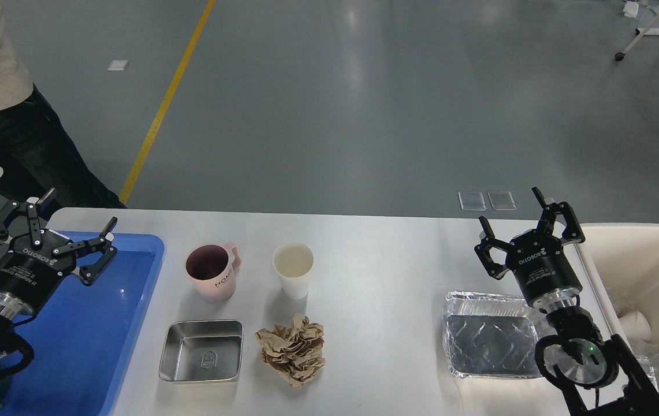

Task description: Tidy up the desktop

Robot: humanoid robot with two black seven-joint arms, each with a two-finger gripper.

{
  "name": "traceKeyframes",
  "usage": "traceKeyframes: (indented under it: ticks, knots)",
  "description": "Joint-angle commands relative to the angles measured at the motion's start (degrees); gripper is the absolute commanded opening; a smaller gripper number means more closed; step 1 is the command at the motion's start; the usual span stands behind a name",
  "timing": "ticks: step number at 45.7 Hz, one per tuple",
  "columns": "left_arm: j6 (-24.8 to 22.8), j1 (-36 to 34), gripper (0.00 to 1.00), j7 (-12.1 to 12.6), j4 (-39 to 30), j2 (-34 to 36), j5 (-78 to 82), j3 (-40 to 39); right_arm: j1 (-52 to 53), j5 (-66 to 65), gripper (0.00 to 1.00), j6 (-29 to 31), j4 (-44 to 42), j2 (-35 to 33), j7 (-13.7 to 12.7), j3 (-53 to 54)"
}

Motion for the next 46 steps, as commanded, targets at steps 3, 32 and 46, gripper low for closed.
traceKeyframes:
  ticks: [3, 32, 46]
  knots:
    - [0.48, -0.03, 0.99, 0.09, 0.01, -0.13, 0.00, -0.14, -0.02, 0.00, 1.00, 0.09, 0.00, 0.00, -0.04, -0.01]
    - [1.19, 1.02, 0.99, -0.26, -0.95, -0.22, -0.26, 0.04, -0.11, 0.26, 1.00, 0.09, 0.00, 0.26, 0.05, -0.01]
    - [1.89, 0.94, 0.99, -2.90, -1.13, -0.66, -0.61, 0.04, -0.11, 0.26, 1.00, 0.09, 0.00, 0.44, 0.05, -0.01]
